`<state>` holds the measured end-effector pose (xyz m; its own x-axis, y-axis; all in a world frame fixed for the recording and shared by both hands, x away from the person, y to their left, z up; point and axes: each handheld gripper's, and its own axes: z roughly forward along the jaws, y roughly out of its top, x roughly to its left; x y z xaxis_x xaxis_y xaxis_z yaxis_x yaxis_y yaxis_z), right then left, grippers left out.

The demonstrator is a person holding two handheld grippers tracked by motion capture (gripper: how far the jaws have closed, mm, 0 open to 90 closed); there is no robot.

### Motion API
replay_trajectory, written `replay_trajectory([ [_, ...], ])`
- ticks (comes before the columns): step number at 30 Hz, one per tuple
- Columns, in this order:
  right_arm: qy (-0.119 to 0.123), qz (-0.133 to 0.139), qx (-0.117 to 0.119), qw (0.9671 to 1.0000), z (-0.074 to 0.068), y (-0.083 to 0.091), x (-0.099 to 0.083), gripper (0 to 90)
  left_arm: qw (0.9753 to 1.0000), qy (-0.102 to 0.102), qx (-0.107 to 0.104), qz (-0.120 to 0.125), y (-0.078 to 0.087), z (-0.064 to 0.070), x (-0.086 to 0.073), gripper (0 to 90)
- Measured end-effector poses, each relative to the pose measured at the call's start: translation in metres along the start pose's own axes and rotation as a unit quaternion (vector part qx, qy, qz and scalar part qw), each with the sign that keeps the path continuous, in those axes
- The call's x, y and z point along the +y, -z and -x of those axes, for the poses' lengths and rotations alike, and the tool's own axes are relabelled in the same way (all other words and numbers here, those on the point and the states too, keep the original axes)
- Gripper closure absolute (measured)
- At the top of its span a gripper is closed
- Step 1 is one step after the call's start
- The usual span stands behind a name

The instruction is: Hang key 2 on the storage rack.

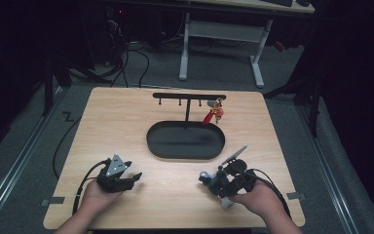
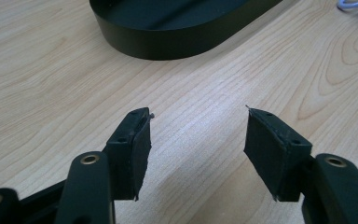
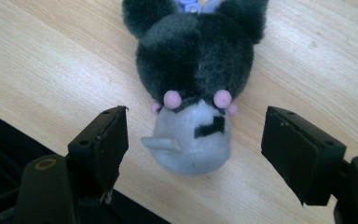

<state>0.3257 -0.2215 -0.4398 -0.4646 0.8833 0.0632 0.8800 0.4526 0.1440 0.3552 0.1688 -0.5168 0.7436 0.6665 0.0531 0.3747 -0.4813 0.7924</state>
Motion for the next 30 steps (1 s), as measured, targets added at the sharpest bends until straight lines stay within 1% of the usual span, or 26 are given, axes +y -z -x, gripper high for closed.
replay_trajectory([
  [4,-0.002,-0.010,0.000,0.9999,-0.001,-0.011,0.003,23.2,1.0000,0.003,0.000,0.002,0.001,-0.001,0.000,40.8],
  [6,0.003,-0.018,0.001,0.9998,-0.003,-0.018,0.004,23.5,1.0000,0.003,0.001,0.002,0.001,-0.002,0.000,40.8],
  [7,0.010,-0.022,0.002,0.9997,-0.003,-0.022,0.005,23.6,1.0000,0.003,0.000,0.002,0.001,-0.002,0.000,40.8],
  [9,0.010,-0.030,0.001,0.9995,-0.005,-0.029,0.004,24.2,1.0000,0.004,0.000,0.002,0.002,-0.002,-0.001,40.8],
  [10,0.015,-0.036,-0.002,0.9992,-0.005,-0.035,0.004,25.4,1.0000,0.003,0.000,0.001,0.002,-0.002,-0.001,40.8],
  [13,0.014,-0.041,-0.004,0.9990,-0.006,-0.039,0.003,27.2,1.0000,0.003,-0.001,0.000,0.002,-0.002,-0.001,40.8],
  [14,0.015,-0.041,-0.008,0.9990,-0.005,-0.041,0.003,29.8,1.0000,0.003,-0.001,0.000,0.002,-0.002,-0.001,40.7],
  [15,0.015,-0.041,-0.008,0.9990,-0.005,-0.041,0.003,29.8,1.0000,0.003,-0.001,0.000,0.002,-0.002,-0.001,40.7],
  [16,0.017,-0.041,-0.009,0.9990,-0.004,-0.041,0.002,31.8,1.0000,0.003,-0.001,0.000,0.002,-0.002,-0.001,40.7],
  [19,0.013,-0.039,-0.010,0.9991,-0.002,-0.041,0.002,36.6,1.0000,0.004,-0.001,0.000,0.001,-0.003,-0.001,40.7],
  [20,0.018,-0.038,-0.008,0.9991,-0.001,-0.041,0.003,38.1,1.0000,0.004,-0.001,0.000,0.001,-0.003,-0.001,40.6],
  [21,0.018,-0.038,-0.008,0.9991,-0.001,-0.041,0.003,38.1,1.0000,0.004,-0.001,0.000,0.001,-0.003,-0.001,40.6],
  [22,0.008,-0.040,-0.008,0.9991,-0.002,-0.041,0.003,39.9,1.0000,0.003,-0.001,0.000,0.001,-0.003,-0.001,40.6],
  [23,0.014,-0.039,-0.007,0.9991,-0.001,-0.042,0.003,40.7,1.0000,0.004,-0.001,0.000,0.001,-0.003,-0.001,40.6],
  [26,0.020,-0.040,-0.007,0.9990,-0.001,-0.044,0.004,43.4,1.0000,0.004,-0.001,0.000,0.001,-0.003,-0.001,40.6],
  [27,0.010,-0.043,-0.006,0.9990,-0.003,-0.043,0.004,44.6,1.0000,0.004,-0.001,0.000,0.001,-0.003,0.000,40.6],
  [28,0.030,-0.038,-0.006,0.9988,-0.001,-0.044,0.004,46.3,1.0000,0.004,-0.001,0.000,0.001,-0.003,0.000,40.6],
  [30,0.025,-0.038,-0.007,0.9990,-0.003,-0.042,0.004,48.2,1.0000,0.004,-0.001,0.000,0.001,-0.003,0.000,40.6],
])
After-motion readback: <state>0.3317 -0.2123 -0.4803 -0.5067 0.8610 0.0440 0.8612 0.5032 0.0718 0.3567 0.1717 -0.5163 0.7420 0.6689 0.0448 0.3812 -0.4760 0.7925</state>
